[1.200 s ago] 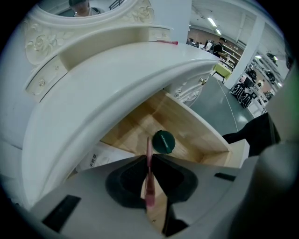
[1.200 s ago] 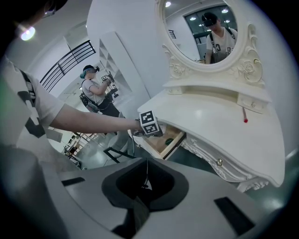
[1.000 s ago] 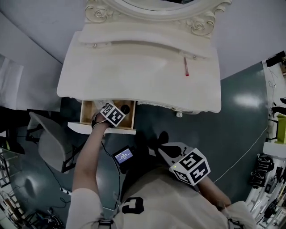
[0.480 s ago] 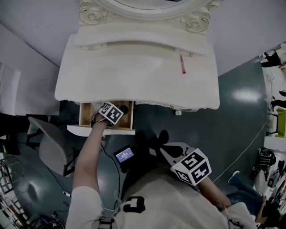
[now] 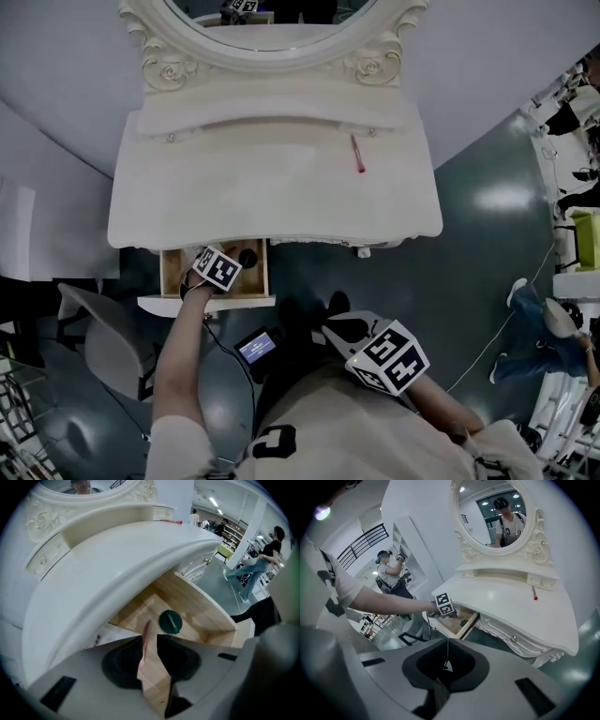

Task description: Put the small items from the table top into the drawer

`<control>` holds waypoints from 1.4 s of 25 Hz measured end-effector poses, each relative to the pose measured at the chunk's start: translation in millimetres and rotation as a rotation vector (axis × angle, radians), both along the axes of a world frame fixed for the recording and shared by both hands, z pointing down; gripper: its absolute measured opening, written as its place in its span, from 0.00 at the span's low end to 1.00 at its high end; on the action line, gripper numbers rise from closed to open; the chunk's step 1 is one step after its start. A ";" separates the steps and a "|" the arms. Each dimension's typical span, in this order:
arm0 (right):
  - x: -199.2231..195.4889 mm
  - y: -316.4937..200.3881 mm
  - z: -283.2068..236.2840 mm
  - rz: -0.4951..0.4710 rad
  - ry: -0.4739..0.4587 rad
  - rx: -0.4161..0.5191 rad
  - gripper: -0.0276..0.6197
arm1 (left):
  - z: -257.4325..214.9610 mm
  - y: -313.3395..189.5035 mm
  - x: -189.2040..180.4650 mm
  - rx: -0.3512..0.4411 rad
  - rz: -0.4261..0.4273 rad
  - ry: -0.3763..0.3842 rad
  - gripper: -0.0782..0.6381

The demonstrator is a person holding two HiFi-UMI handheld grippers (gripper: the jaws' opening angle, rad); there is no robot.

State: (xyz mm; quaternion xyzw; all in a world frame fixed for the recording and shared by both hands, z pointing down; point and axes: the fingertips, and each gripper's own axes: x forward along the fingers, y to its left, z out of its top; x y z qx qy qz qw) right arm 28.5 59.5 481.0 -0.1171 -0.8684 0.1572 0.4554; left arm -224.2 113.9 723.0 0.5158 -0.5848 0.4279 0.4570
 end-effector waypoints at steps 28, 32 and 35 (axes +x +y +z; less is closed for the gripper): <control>49.0 -37.8 -20.1 0.008 -0.101 0.047 0.09 | -102.8 -44.8 59.1 0.193 -0.011 -0.051 0.30; 65.7 -56.9 -23.4 0.035 -0.128 0.045 0.09 | -122.0 -72.8 82.9 0.218 0.022 -0.061 0.30; 79.7 -71.0 -28.5 0.039 -0.147 0.048 0.09 | -141.4 -101.7 104.6 0.257 0.044 -0.061 0.30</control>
